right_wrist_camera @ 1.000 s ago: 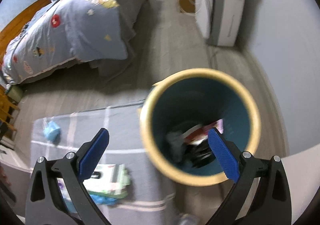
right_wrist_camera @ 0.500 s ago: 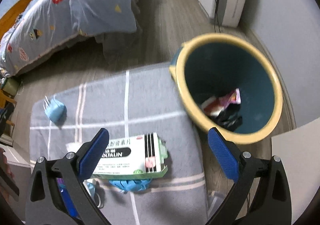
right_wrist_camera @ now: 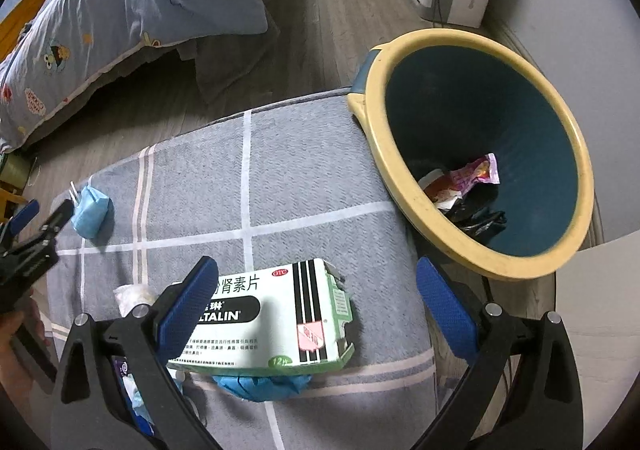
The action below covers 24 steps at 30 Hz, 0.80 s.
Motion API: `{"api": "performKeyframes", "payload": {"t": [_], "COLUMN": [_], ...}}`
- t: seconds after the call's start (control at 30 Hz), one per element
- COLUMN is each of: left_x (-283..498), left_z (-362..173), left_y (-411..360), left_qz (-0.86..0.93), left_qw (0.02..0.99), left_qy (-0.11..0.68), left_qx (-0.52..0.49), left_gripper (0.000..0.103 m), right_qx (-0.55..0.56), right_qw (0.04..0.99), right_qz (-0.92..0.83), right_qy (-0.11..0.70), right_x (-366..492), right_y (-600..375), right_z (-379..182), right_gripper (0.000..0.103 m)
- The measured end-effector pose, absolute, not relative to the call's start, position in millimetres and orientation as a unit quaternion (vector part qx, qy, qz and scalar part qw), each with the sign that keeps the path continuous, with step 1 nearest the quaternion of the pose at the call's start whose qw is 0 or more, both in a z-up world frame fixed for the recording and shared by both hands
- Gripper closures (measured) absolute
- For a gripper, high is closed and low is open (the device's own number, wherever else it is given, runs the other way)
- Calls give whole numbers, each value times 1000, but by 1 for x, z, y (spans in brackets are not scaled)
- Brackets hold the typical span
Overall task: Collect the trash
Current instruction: 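Grasp the blue face mask with the left gripper while the right grasps the COLTALIN box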
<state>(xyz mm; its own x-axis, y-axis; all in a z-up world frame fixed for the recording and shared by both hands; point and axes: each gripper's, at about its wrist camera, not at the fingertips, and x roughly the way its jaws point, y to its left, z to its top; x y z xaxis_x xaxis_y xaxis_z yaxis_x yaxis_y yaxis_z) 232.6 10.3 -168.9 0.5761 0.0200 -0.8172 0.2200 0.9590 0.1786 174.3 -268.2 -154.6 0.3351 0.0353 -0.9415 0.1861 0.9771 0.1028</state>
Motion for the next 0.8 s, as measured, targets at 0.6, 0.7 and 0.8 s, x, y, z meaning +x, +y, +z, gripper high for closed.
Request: {"api": "performKeyframes", "payload": {"t": [0.6,0.7,0.8], "left_x": [214,199,178], "left_z": [-159,-128,-97], "left_y": [0,3,5], "left_qz": [-91,-102,-113], "left_qw": [860,873,889], "left_qy": [480,458,431], "left_qx": [147,133,107], "left_gripper": [83,83,83], "right_qx": [128,158,170], "right_qw": [792,780,772], "right_qz": [-44,-46,-53], "right_qy": [596,604,610], "right_x": [168,159,155], "right_y": [-285,-288,-291], "right_z": [-165,-169,-173], "right_gripper": [6,6,6]}}
